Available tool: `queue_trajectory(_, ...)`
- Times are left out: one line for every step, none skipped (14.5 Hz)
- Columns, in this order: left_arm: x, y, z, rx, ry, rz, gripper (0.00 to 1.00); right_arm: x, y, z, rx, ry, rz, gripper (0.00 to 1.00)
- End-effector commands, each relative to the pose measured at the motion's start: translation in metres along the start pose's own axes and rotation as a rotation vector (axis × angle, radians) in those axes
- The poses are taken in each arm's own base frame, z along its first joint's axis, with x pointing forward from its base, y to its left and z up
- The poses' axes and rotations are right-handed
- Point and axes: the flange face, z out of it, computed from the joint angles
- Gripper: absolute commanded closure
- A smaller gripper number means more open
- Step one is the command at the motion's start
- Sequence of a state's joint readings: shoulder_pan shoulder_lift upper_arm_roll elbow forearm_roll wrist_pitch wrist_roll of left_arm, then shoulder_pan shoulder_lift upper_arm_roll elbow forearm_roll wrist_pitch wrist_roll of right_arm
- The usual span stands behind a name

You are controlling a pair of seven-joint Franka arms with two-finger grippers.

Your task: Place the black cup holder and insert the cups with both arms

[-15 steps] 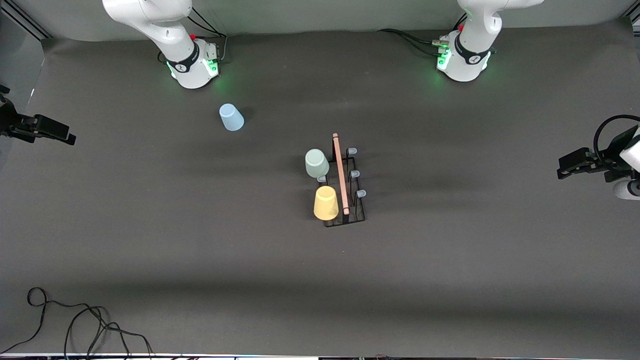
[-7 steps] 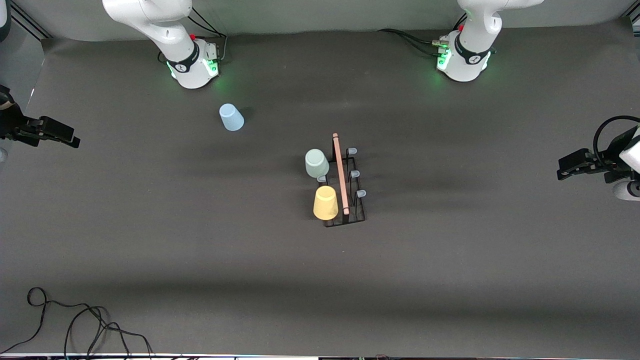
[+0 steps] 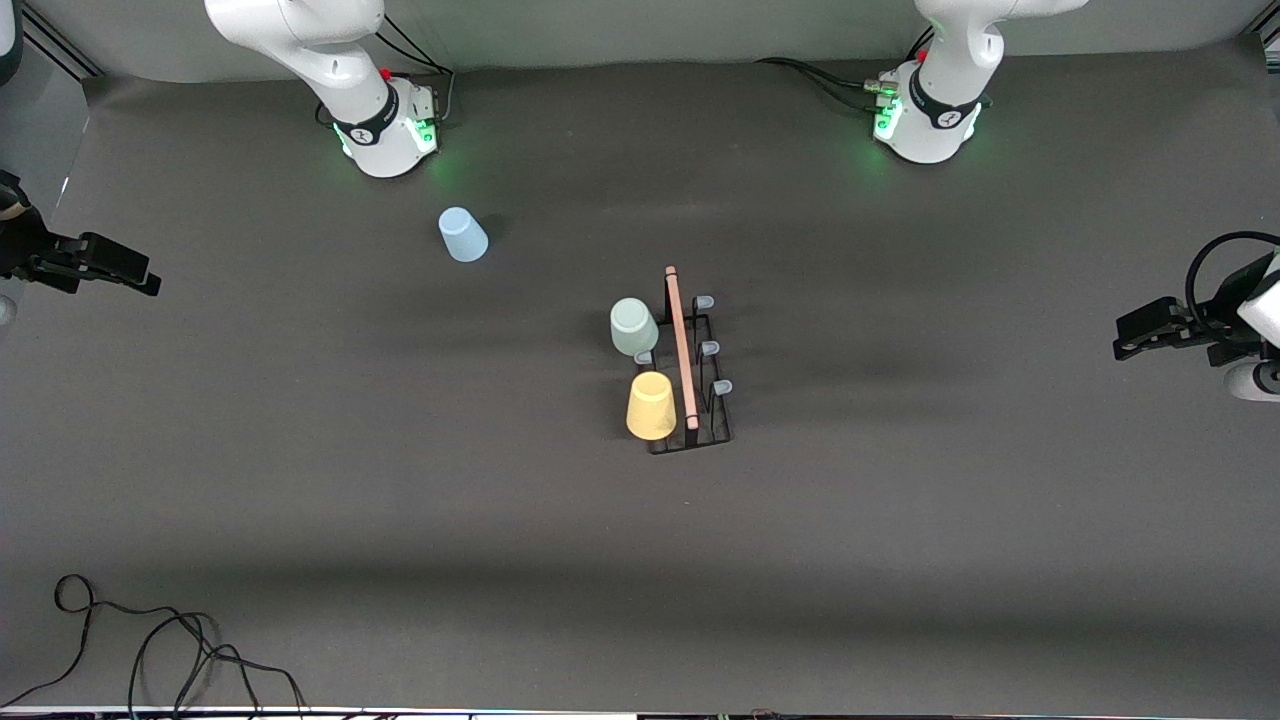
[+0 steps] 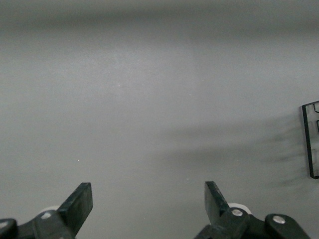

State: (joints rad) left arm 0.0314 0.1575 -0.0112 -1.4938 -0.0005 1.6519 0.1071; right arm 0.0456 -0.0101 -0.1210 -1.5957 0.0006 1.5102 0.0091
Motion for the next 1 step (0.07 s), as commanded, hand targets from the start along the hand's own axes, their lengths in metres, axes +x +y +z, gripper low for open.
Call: queue_trajectory(-0.0020,0.0039,-0.0009,0.014,0.004,0.006,0.00,-0.0048,-0.0138,-0.0015,-0.021,0.010,-0.039,0.00)
